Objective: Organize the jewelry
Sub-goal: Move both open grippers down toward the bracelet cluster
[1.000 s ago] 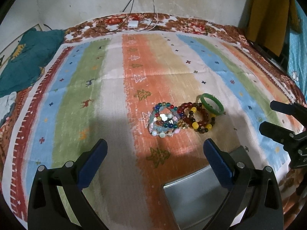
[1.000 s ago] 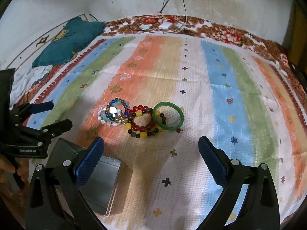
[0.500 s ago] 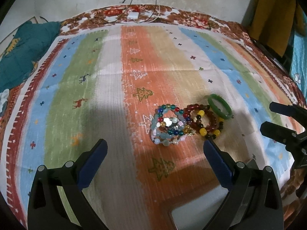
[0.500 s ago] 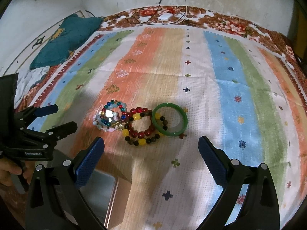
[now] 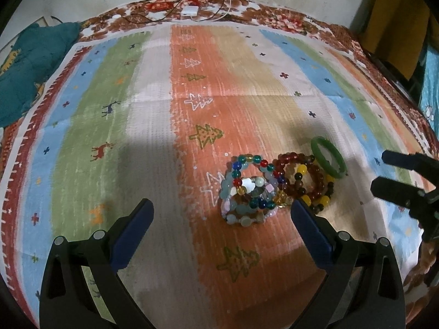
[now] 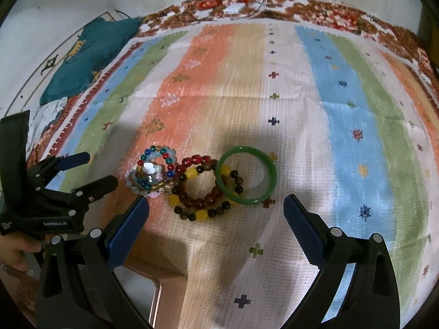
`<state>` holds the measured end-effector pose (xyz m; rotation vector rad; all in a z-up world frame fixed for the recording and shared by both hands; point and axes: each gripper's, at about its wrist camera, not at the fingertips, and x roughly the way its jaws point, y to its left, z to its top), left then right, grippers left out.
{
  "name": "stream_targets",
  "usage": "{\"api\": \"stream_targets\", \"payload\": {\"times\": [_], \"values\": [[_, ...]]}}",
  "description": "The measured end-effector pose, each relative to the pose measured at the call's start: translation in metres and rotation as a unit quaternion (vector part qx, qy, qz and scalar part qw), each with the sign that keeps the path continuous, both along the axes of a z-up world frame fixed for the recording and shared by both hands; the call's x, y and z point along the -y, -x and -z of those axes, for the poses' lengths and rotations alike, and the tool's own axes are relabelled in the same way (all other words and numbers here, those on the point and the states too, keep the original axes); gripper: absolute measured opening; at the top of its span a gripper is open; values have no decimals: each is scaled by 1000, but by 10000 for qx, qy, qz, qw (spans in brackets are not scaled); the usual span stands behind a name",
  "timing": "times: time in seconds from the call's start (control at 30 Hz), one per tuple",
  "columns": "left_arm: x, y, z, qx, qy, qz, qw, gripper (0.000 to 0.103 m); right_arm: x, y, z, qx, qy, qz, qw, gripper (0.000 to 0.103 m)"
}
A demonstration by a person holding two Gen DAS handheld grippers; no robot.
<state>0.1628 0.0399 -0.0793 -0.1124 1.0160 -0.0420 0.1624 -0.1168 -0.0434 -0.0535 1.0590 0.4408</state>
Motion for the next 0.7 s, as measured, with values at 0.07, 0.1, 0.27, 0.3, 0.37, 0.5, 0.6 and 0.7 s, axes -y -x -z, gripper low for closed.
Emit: {"api": "stream_targets", "payload": {"times": [0.07, 0.1, 0.27, 0.3, 0.37, 0.5, 0.6, 0.7], "values": [[-1, -3, 1, -13, 39, 8, 10000, 97, -1, -2, 1, -16, -23, -21, 10000, 99], [-1, -6, 1, -19, 52, 15, 10000, 97, -1, -3, 2, -10, -5, -29, 10000, 99], [0, -18, 2, -56, 119, 43, 9999, 97, -4, -12, 8, -138, -53, -33, 9999, 99], [0, -20, 3, -77, 117, 49, 9999, 97, -5, -12, 8, -147, -53, -44, 9999, 99], [0, -24, 5, -130, 122, 69, 9998, 94, -7, -14, 10, -153, -35, -68, 9999, 99], [-3, -32, 11, -274, 207, 105, 9994, 87, -8, -22, 16, -252, -68, -51, 9996, 99], [-2, -38, 15, -331, 229, 159, 9991, 80, -10, -27, 20, -318, -92, -53, 9994, 94], [-2, -44, 19, -408, 272, 213, 9986, 72, -10, -32, 25, -411, -180, -31, 9990, 92]]}}
